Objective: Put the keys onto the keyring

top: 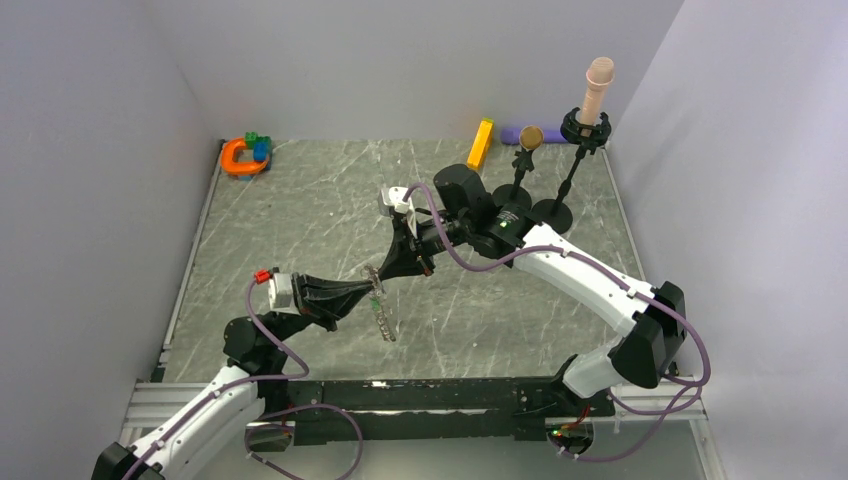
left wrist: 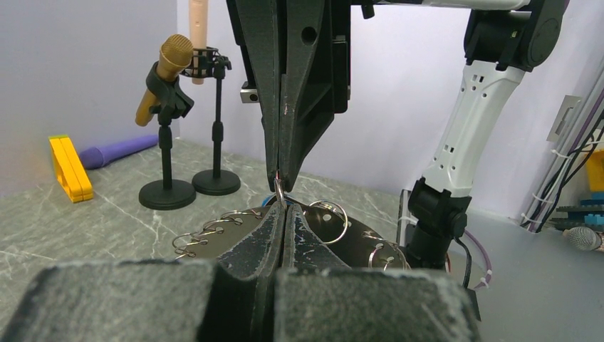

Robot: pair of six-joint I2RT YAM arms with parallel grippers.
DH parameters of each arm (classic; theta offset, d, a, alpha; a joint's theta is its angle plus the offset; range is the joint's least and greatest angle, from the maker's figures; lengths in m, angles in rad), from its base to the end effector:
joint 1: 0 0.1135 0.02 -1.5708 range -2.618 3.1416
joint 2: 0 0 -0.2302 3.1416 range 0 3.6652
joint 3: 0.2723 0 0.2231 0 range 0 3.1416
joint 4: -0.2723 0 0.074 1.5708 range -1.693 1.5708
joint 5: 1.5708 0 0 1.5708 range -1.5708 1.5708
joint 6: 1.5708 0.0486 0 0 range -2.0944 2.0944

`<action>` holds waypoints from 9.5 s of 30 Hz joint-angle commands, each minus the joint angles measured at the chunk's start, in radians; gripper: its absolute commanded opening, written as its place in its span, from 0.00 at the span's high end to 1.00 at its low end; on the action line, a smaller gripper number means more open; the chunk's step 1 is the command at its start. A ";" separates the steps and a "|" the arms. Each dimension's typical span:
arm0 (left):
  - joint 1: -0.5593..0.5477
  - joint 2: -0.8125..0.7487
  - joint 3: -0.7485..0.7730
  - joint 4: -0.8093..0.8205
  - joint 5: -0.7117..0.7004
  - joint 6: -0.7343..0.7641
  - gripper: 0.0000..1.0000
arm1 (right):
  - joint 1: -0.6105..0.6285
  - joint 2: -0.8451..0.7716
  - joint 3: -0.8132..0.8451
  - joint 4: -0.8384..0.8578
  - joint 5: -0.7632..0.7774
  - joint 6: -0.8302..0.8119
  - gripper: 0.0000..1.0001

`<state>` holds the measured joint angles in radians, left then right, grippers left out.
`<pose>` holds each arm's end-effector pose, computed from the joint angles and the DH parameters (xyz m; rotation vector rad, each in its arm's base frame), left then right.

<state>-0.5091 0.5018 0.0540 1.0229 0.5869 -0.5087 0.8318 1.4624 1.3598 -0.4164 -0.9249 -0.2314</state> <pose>0.1038 -0.0888 0.2475 0.5737 1.0313 -1.1968 0.1765 0.2513 0.3288 -1.5424 1.4588 1.3212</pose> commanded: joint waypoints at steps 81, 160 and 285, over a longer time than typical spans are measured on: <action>0.038 0.023 0.139 -0.225 0.215 0.104 1.00 | -0.011 0.000 0.007 0.041 -0.023 0.000 1.00; 0.124 0.067 0.232 -0.346 0.309 0.012 1.00 | -0.008 -0.017 -0.015 -0.019 -0.017 -0.081 1.00; 0.176 0.133 0.346 -0.555 0.398 -0.028 1.00 | -0.009 0.004 0.005 -0.039 -0.039 -0.109 1.00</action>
<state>-0.3401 0.6331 0.3332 0.4335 0.9710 -0.5190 0.8253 1.4872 1.3418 -0.4702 -0.9272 -0.3229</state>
